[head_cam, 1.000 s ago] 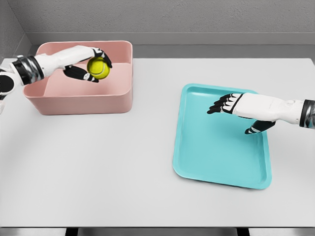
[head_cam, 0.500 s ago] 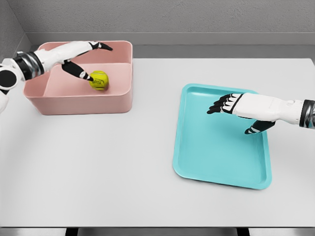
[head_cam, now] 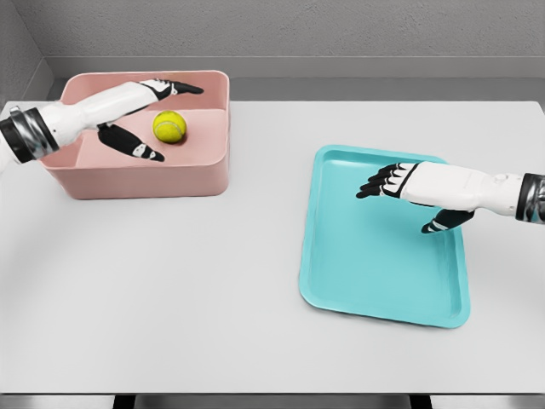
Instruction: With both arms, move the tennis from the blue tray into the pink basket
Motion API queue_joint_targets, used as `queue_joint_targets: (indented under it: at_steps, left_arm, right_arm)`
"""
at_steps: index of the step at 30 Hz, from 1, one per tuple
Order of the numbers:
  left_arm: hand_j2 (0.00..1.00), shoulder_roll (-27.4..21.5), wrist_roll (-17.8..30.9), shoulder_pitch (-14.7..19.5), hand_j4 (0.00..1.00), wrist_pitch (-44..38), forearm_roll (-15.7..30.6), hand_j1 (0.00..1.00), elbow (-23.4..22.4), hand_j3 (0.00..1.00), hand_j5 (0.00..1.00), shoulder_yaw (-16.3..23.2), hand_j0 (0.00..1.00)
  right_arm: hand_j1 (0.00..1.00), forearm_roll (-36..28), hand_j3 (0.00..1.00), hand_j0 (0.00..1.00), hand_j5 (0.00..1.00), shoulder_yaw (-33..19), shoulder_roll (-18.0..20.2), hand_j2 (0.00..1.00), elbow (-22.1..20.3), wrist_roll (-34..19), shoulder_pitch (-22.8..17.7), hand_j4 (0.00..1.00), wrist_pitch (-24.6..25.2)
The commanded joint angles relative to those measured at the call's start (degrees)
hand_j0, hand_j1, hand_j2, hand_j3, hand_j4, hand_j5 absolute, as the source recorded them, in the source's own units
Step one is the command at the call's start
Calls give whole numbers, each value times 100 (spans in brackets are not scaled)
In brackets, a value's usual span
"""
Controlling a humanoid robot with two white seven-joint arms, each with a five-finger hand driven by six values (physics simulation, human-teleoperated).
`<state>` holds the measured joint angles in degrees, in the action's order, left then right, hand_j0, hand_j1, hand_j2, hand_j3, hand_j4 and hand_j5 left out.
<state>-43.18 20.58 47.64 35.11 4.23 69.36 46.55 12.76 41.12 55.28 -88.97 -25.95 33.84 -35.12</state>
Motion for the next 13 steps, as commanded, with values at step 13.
queue_joint_targets:
  at_steps: [13]
  left_arm:
    - [100,-1316,-458,-1169,100,-11,307,100,1264,100,100,-629,100]
  right_arm:
    - [100,-37,100,100,100,37,-79,100,73,-68,9,100,12]
